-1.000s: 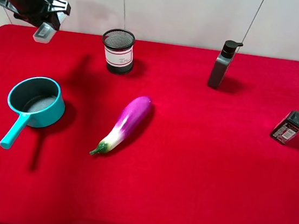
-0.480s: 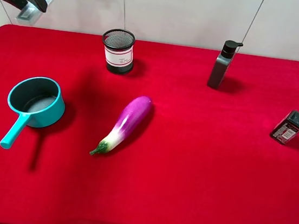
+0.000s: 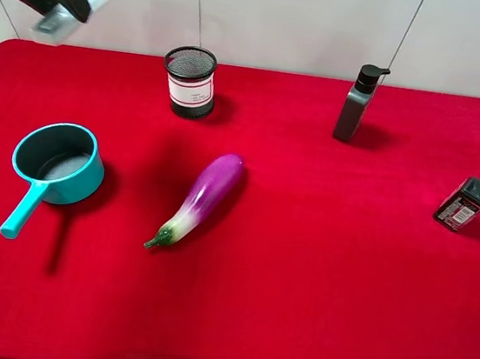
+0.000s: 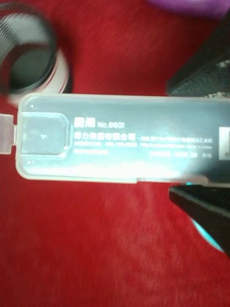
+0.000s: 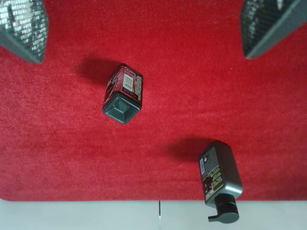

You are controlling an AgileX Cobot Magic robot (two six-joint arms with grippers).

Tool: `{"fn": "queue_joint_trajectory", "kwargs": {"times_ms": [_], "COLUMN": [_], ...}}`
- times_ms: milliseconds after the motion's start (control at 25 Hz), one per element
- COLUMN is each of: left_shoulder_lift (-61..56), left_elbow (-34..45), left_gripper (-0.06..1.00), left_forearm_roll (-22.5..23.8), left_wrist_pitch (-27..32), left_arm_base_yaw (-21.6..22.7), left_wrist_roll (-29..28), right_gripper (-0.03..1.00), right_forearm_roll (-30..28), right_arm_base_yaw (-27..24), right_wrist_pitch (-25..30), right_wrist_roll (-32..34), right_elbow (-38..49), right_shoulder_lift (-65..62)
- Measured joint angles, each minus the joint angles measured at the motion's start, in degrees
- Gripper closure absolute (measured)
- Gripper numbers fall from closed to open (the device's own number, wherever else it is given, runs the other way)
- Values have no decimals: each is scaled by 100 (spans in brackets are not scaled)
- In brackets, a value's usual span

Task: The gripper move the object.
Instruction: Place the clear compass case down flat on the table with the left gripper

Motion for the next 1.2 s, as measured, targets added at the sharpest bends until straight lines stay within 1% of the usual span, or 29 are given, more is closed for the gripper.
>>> {"fn": "queue_joint_trajectory", "kwargs": {"times_ms": [160,400,720,1000,1080,1200], "left_shoulder_lift": [0,0,0,0,7,88], "left_elbow": [0,0,0,0,0,0], "left_gripper": [55,55,55,55,55,55], "left_forearm_roll": [-13,-17,0,432,547,590], "left_wrist_pitch": [28,28,16,-146,-163,-174], "left_arm_base_yaw": [-594,-1371,-2226,-2982,-3140,-3351], "left_wrist_roll": [-275,-647,-1008,-1635,-1789,-1923], "right_gripper": [36,36,36,36,36,36], "right_forearm_roll": [0,0,0,0,0,0], "right_arm_base_yaw": [0,0,0,0,0,0], "right_wrist_pitch": [0,0,0,0,0,0], "right_wrist_roll": [0,0,0,0,0,0], "right_elbow": [0,0,0,0,0,0], "right_shoulder_lift": [0,0,0,0,0,0]}}
